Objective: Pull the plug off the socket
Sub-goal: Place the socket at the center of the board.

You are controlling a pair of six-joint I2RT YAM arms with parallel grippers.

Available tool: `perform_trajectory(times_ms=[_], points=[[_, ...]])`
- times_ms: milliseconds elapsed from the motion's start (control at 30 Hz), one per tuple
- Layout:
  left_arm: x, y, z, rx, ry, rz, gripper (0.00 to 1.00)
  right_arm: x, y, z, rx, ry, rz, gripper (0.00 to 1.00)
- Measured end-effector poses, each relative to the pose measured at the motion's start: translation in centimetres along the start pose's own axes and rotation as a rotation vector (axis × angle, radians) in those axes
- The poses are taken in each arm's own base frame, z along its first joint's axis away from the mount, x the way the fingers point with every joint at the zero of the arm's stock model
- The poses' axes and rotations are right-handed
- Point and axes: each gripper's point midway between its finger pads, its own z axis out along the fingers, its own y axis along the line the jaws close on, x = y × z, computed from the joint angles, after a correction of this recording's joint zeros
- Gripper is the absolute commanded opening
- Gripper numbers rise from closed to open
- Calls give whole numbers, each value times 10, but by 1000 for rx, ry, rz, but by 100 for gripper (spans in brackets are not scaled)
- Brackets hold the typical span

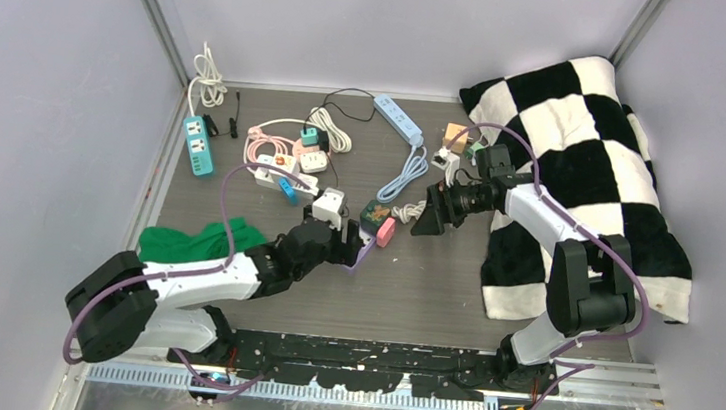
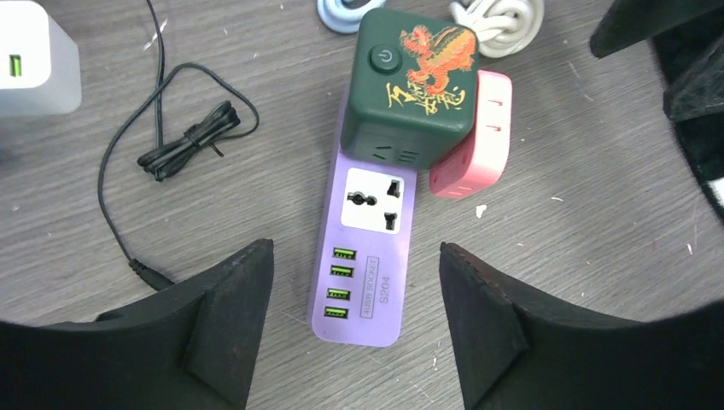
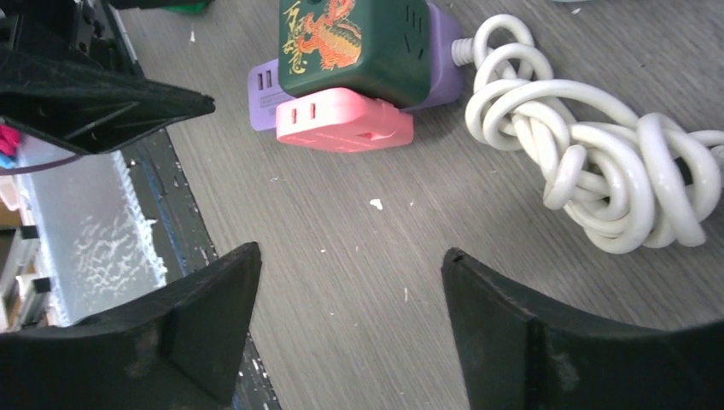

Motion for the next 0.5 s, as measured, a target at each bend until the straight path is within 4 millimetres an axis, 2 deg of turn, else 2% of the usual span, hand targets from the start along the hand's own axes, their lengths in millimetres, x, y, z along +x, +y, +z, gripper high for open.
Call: perform_trajectory(times_ms=[100, 267, 400, 500], points=[[6, 0, 9, -27, 33, -9, 59, -2, -2, 3, 19, -1, 14, 55], [9, -3, 20, -44, 60, -17, 58, 1, -6, 12, 42, 18, 49, 29], [15, -4, 25, -49, 79, -13, 57, 2, -11, 20, 73, 29, 93, 18], [22, -4, 29, -46, 100, -7, 57, -4, -16, 23, 101, 26, 130, 15]])
